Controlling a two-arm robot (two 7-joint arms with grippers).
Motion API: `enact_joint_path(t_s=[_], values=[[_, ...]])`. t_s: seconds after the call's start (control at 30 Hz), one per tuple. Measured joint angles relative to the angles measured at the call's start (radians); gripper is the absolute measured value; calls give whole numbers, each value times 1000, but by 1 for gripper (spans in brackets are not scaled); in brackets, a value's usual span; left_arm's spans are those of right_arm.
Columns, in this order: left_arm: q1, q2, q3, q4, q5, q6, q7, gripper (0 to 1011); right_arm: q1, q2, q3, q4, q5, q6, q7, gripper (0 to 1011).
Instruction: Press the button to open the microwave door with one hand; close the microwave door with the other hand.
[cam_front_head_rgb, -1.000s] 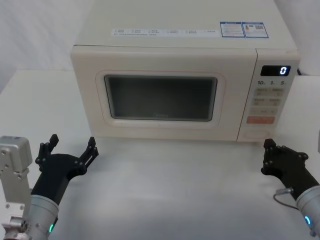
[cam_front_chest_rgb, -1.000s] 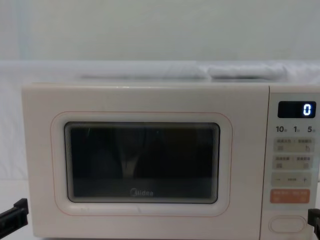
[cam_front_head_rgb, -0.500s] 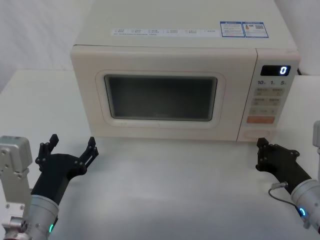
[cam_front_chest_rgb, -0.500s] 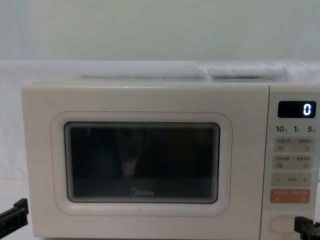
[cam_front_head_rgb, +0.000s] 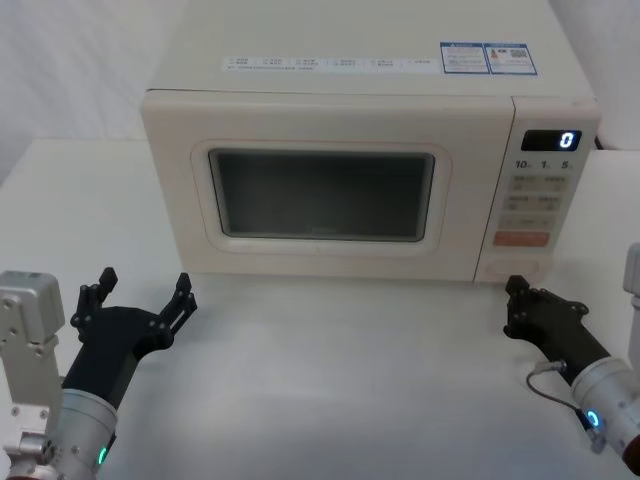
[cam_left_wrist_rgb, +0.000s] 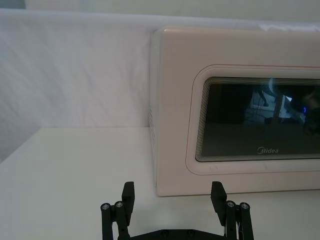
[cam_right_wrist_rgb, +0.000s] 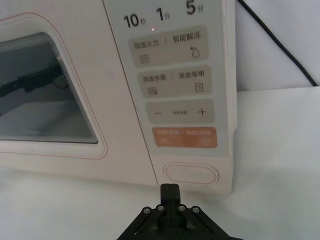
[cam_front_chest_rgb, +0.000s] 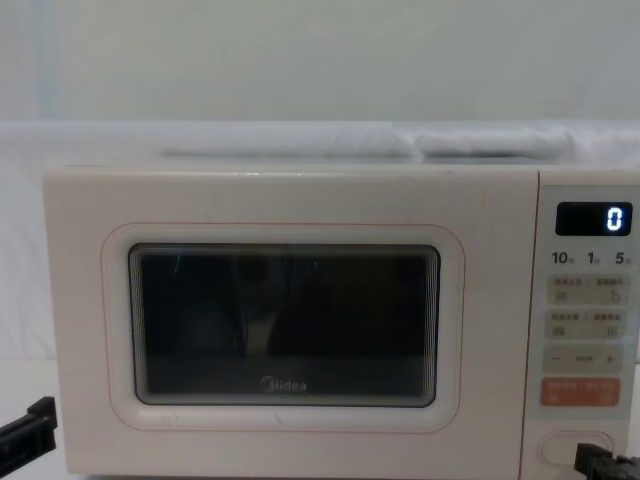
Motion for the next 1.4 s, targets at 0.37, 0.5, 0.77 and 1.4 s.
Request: enact_joint_path(t_s=[0.37, 0.5, 0.77, 1.4], values=[[0, 0, 0, 0, 0, 0, 0, 1001, 38, -2, -36, 49, -29, -12, -29, 0], [0, 0, 0, 0, 0, 0, 0, 1001, 53, -7, -46, 65, -62, -19, -53, 0], [0, 0, 0, 0, 0, 0, 0, 1001, 71, -22, -45, 82, -107, -19, -86, 0], [0, 0, 0, 0, 0, 0, 0, 1001, 78, -58, -16, 86, -170, 0, -113, 0]])
